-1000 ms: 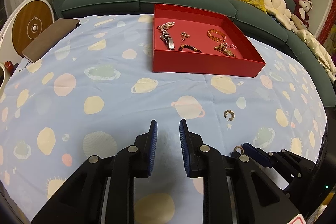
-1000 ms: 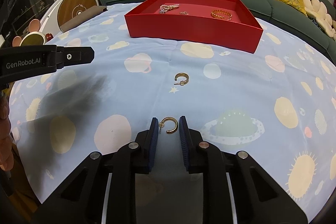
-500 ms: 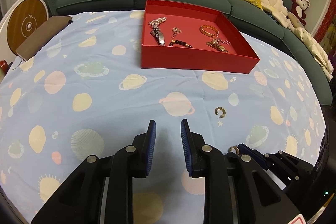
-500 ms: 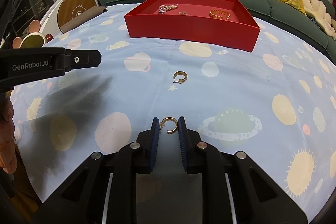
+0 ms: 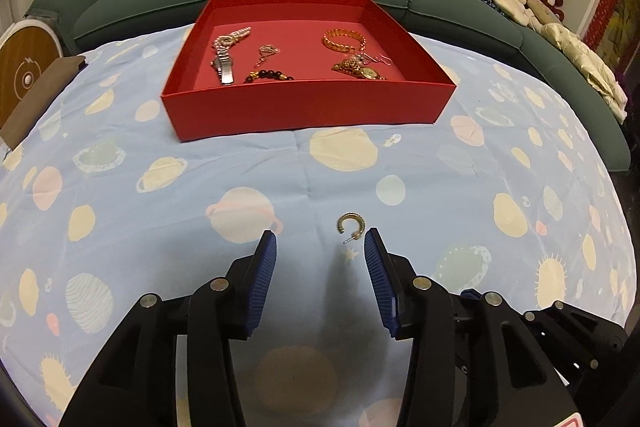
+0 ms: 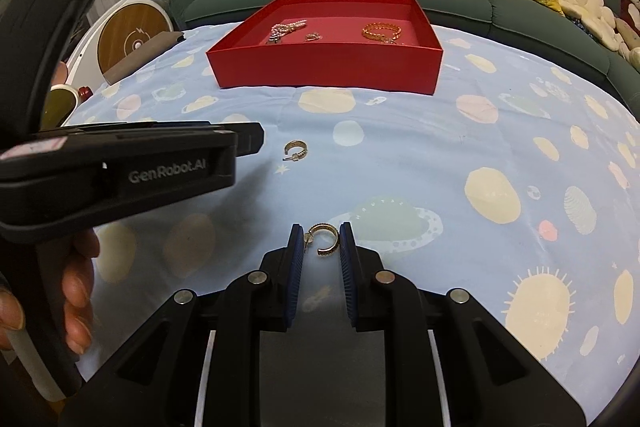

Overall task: Organize jewelry
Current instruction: 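Grasp the other gold hoop with the left tool while the right tool holds its hoop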

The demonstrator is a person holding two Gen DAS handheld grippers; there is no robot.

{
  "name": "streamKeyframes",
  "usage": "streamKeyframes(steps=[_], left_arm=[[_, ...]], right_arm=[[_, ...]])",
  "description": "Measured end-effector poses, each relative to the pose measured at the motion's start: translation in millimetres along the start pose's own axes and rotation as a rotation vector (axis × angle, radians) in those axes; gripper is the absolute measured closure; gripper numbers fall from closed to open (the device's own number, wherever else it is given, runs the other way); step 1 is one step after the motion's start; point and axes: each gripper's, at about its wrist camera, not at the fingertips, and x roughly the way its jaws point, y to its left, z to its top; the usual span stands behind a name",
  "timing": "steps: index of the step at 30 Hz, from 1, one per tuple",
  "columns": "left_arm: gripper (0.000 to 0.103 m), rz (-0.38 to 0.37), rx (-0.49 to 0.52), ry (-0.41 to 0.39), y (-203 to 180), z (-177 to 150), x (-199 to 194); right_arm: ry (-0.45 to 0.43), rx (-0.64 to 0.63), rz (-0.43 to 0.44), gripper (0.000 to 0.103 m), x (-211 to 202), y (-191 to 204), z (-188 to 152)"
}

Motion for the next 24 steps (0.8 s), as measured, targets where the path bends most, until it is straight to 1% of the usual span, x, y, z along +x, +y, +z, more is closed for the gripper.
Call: streamKeyframes(steps=[3,7,11,20,22,24], left_arm=[[0.059,0.004,0.029,0.006,-11,2,12],[0.059,-0.002,0.042,0.010,-22,4,24],[0.059,0.015,0.051,0.012,-27,5,32],[0.060,0.076,0.107,-0.024,-41,4,37],[0.063,0.077,0.109,-0.026,-42,3,37],[0.069,0.080,0.115,-0.028,-43,3,36]], right_arm=[[0.004,0.028,-0.012,0.085,-3,-12,-1],[0.001,0.055,-0.022,0.085,-6,-23,-2],[0.003,0.070,-0.027,0.085,-8,-32,-3],[0.008,0.089,-0.032,0.085,-9,-47,-9],[0.008,0.093,-0.033,0.085,-10,-49,-9],[0.007,0.095,-0.034,0.085,-10,-50,-10]])
